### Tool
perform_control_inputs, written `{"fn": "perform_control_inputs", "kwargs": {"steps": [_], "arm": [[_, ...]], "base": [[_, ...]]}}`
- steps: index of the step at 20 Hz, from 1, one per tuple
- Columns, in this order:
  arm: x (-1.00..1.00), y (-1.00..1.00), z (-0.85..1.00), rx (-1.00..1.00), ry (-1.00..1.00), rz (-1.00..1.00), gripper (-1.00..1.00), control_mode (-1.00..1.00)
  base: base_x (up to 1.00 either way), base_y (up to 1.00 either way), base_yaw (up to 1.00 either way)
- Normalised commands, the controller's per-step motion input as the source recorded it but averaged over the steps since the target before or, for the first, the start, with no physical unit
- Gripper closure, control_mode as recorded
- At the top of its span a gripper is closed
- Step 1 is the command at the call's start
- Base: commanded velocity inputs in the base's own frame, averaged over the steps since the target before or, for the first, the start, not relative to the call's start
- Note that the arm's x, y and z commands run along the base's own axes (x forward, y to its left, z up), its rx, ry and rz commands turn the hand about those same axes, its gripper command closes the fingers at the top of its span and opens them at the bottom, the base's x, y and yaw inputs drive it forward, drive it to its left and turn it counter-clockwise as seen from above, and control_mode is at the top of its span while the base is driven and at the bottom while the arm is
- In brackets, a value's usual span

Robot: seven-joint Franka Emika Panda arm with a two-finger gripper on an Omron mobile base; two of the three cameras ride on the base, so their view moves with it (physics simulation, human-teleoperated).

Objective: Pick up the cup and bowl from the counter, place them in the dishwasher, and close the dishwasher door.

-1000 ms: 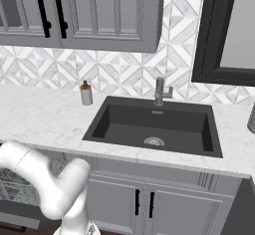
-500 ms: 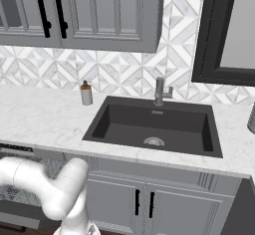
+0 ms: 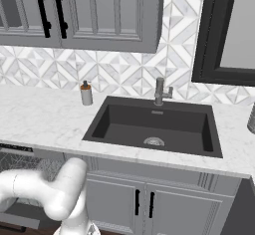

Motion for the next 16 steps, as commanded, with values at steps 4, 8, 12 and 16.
{"fn": "perform_control_inputs", "kwargs": {"steps": [4,8,12,16], "arm": [[-0.19,0.07,-0.80,0.08,0.00,0.00,-1.00,-1.00],[-0.61,0.00,-0.20,0.02,-0.10,0.00,-1.00,-1.00],[-0.58,0.00,0.01,0.01,-0.07,0.00,-1.00,-1.00],[-0.04,-0.26,-0.69,0.00,0.03,0.00,-1.00,-1.00]], "base": [[0.00,0.00,0.00],[0.00,0.00,0.00],[0.00,0.00,0.00],[0.00,0.00,0.00]]}}
